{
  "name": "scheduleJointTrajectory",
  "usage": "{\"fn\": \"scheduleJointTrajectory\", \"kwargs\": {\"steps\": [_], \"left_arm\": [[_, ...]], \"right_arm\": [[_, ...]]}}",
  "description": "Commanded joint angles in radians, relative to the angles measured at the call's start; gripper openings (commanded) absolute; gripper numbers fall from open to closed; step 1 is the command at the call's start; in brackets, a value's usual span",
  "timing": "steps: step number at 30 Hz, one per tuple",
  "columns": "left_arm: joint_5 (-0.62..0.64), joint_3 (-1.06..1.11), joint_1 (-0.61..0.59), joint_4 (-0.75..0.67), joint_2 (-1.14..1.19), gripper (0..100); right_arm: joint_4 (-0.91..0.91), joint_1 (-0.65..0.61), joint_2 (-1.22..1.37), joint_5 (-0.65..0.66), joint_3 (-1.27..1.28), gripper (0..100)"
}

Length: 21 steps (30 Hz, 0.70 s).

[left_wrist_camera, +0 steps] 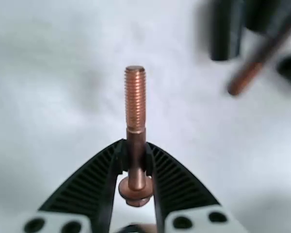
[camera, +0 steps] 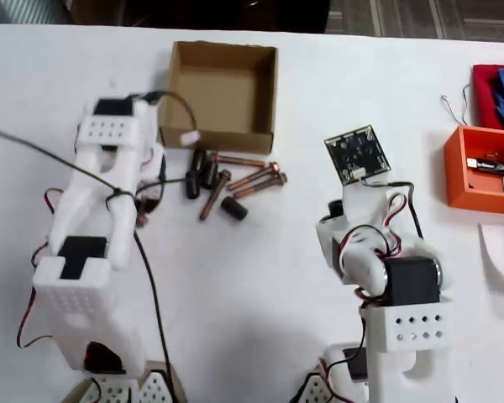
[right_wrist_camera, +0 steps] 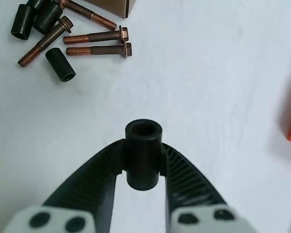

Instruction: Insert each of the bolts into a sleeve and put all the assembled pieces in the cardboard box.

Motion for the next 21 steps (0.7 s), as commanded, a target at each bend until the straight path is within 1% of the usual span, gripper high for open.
{"fn": "scheduleJointTrajectory", "kwargs": {"steps": [1, 3, 6, 9, 13, 15, 19, 21], "left_arm": [[-0.41, -0.091, -0.023, 0.06, -0.009, 3], [-0.575, -0.079, -0.029, 0.06, -0.005, 3], [-0.755, -0.018, -0.029, 0.055, 0.002, 3], [-0.939, 0.088, -0.048, 0.043, 0.014, 3], [-1.172, 0.174, -0.081, -0.06, 0.057, 3], [-1.24, 0.168, -0.11, -0.106, 0.081, 3], [-1.264, 0.101, -0.167, -0.183, 0.12, 3], [-1.327, 0.071, -0.184, -0.213, 0.141, 3]], "right_arm": [[-0.022, 0.008, -0.018, 0.003, -0.006, 2.0], [-0.021, 0.013, -0.018, 0.003, -0.006, 2.0], [-0.019, 0.015, -0.018, 0.003, -0.006, 2.0], [-0.019, 0.015, -0.018, 0.003, -0.006, 2.0], [-0.018, 0.015, -0.018, 0.003, -0.008, 2.0], [-0.018, 0.015, -0.018, 0.003, -0.008, 2.0], [-0.018, 0.015, -0.018, 0.005, -0.008, 2.0], [-0.018, 0.012, -0.018, 0.005, -0.008, 2.0]]}}
